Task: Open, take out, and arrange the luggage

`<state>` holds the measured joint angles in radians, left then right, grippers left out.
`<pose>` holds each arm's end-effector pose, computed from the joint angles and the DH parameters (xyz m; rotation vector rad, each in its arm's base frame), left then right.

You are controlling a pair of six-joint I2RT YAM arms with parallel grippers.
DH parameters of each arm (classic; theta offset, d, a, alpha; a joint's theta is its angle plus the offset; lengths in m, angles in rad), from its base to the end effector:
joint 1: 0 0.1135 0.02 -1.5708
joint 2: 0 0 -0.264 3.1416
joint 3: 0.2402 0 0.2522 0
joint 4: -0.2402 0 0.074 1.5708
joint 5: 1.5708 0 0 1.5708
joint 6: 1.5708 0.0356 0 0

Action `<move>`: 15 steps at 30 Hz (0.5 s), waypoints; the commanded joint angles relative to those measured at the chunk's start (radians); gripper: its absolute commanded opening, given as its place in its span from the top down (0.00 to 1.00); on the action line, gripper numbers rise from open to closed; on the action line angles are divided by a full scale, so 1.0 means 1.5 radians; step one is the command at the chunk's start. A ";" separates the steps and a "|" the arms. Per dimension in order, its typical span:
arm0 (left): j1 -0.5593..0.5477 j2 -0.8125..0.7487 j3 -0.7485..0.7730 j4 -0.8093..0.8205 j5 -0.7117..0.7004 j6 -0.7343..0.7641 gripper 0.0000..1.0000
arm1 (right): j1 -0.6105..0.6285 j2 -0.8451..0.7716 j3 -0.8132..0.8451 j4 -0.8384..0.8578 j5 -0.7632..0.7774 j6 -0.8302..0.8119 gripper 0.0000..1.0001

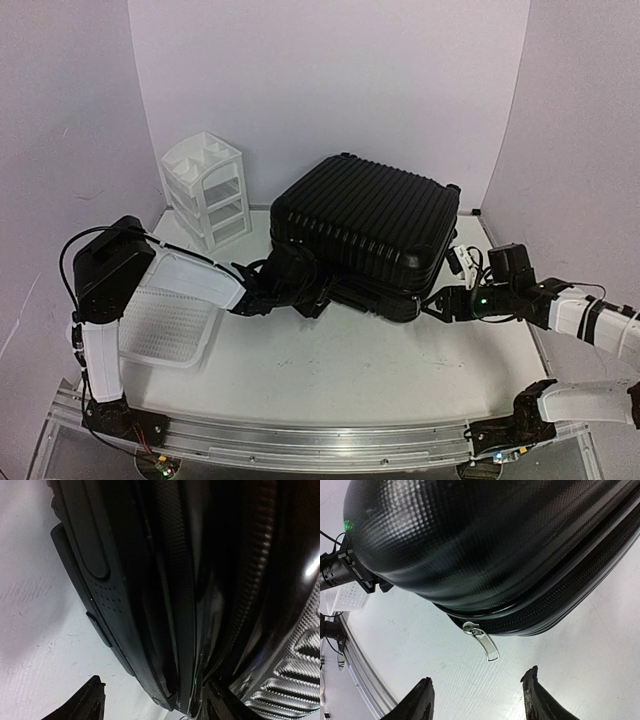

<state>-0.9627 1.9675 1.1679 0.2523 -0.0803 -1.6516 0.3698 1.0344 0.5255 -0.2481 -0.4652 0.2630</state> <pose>0.2476 -0.3507 0.1662 -0.8927 2.3222 -1.3227 0.1855 0.0890 0.2008 -0.3684 2.3556 0.8520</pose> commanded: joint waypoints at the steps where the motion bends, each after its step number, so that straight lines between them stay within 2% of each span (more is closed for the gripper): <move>1: 0.009 0.040 0.004 0.059 -0.052 -0.050 0.38 | 0.004 -0.030 -0.009 0.025 0.039 0.011 0.40; 5: 0.010 0.049 0.000 0.065 -0.072 -0.047 0.53 | 0.004 -0.033 -0.037 0.078 0.067 0.035 0.33; 7: 0.010 0.048 -0.004 0.068 -0.080 -0.043 0.58 | 0.004 -0.031 -0.061 0.148 0.096 0.054 0.26; 10: 0.010 0.043 -0.015 0.071 -0.093 -0.036 0.63 | 0.005 0.000 -0.095 0.272 0.106 0.072 0.26; 12: 0.010 0.042 -0.022 0.076 -0.091 -0.037 0.62 | 0.008 0.037 -0.093 0.325 0.083 0.071 0.31; 15: 0.008 0.032 -0.036 0.081 -0.087 -0.011 0.50 | 0.026 0.074 -0.080 0.353 0.075 0.057 0.32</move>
<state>-0.9764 1.9984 1.1522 0.3882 -0.1280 -1.6958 0.3786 1.0977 0.3809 0.0742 -0.3496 0.3489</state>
